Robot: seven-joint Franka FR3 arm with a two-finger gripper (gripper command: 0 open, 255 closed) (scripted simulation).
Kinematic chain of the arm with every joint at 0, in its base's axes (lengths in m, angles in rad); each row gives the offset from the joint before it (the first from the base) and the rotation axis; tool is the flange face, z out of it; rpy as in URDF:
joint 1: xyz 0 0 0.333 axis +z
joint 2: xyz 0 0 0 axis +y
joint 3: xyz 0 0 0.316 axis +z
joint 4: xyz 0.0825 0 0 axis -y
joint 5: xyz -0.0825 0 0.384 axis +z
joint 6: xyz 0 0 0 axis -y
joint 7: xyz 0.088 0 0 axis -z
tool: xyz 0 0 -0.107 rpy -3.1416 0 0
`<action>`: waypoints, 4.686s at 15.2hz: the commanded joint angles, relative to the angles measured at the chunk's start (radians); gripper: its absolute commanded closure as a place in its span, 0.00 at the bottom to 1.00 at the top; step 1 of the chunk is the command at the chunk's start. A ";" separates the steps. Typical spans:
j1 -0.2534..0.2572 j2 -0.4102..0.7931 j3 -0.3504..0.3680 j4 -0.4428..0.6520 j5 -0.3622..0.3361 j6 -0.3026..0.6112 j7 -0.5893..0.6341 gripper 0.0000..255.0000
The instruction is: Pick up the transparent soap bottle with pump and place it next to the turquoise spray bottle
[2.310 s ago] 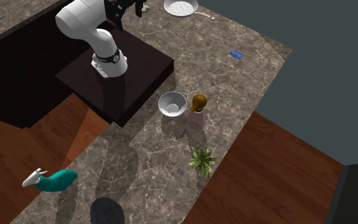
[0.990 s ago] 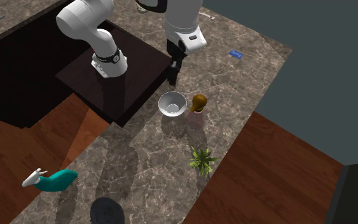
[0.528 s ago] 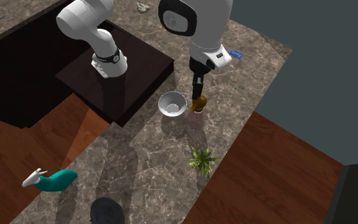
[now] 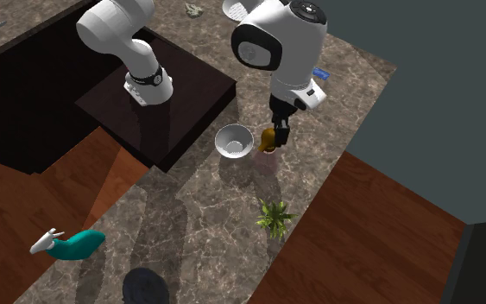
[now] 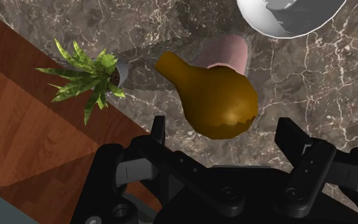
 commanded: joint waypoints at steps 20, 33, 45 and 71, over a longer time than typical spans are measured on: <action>-0.003 0.032 -0.004 -0.011 -0.008 0.044 0.006 1.00; -0.002 -0.058 0.002 0.058 0.019 -0.113 -0.031 1.00; 0.000 -0.113 0.005 0.155 0.037 -0.263 -0.060 1.00; 0.005 -0.130 0.010 0.485 0.054 -0.606 -0.112 1.00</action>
